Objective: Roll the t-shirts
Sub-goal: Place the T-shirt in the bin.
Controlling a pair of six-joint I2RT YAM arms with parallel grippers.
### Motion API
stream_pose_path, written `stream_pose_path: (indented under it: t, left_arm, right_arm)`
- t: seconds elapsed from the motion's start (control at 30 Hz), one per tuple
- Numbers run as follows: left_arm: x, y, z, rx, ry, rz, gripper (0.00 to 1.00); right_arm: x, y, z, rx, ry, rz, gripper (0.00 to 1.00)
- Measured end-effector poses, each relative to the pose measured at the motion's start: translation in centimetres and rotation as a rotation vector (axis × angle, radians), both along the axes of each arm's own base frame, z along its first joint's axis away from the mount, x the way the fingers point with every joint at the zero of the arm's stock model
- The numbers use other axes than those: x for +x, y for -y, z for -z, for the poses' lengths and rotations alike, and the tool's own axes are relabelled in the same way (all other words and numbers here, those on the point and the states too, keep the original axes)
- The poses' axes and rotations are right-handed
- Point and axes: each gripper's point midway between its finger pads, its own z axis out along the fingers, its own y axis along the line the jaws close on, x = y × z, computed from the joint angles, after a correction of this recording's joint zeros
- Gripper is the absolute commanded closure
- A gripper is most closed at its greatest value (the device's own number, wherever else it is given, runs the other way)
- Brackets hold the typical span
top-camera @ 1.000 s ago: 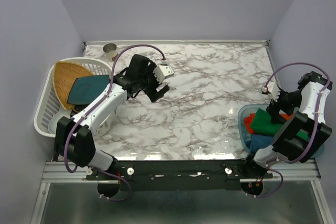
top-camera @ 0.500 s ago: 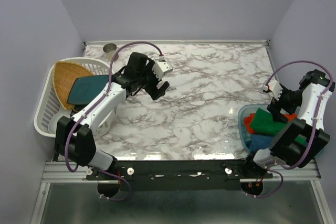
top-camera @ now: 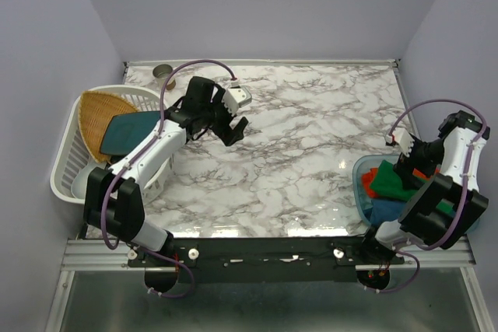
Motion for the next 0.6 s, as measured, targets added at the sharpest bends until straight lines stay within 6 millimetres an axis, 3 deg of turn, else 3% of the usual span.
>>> stream_pose_path:
  t: [0.23,0.33,0.47,0.6]
  left_arm:
    - [0.1,0.1,0.8,-0.005,-0.027,-0.004,0.01]
    - [0.2,0.0,0.8,-0.007,-0.032,-0.005,0.01]
    - [0.2,0.0,0.9,-0.01,-0.036,-0.005,0.01]
    - [0.1,0.1,1.3,-0.013,-0.051,-0.004,0.01]
  right_arm:
    - [-1.2,0.1,1.9,0.008,-0.087,-0.018,0.0]
    - [-1.3,0.1,2.7,0.024,-0.116,-0.021,0.11]
    - [-1.4,0.2,3.0,0.02,-0.135,-0.047,0.45]
    - [-2.4,-0.4,3.7,0.007,-0.156,-0.103,0.57]
